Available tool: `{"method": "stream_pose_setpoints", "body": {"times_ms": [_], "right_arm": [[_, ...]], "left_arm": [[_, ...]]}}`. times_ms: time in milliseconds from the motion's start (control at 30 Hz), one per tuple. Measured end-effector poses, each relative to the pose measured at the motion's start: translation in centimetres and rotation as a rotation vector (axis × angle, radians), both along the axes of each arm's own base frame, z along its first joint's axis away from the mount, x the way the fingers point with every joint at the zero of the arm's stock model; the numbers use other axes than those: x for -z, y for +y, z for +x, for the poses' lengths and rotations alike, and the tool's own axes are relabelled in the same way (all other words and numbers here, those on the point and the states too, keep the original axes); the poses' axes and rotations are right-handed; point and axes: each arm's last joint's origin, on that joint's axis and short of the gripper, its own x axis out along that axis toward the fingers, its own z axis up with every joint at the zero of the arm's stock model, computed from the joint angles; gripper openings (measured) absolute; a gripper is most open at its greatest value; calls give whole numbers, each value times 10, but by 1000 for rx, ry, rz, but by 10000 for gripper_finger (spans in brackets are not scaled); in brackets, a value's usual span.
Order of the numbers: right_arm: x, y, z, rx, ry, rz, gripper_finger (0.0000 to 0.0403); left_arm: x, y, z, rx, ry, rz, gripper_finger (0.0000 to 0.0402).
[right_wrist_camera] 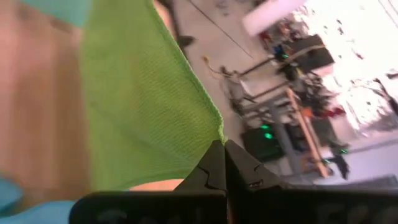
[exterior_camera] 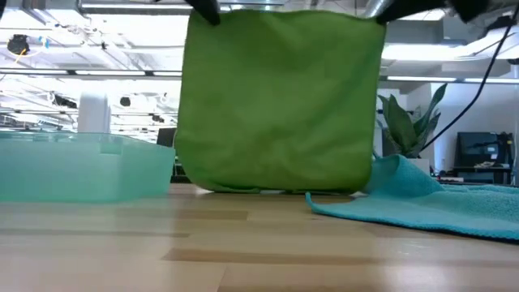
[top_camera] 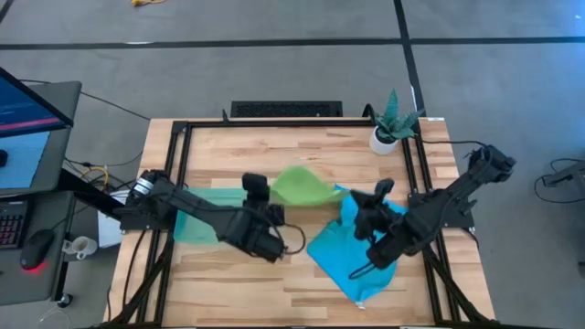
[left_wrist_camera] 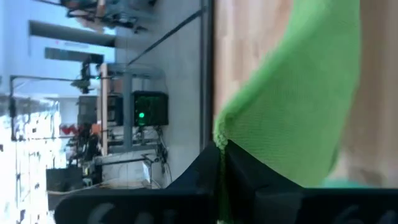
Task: Roll microfiber towels into tight, uniform cylinder then place into a basket
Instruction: Fold the green towel
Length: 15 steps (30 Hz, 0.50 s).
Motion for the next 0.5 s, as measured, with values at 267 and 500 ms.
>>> {"method": "stream_pose_setpoints", "body": {"times_ms": [267,500], "right_arm": [[-39,-55,-23,146,-82,35,8],[-73,-85,-40,186,-248,87,8]], "left_arm": [[-27,66,14,-100,47,28,4],[-58,129,31,-207,-79,85,4]]}}
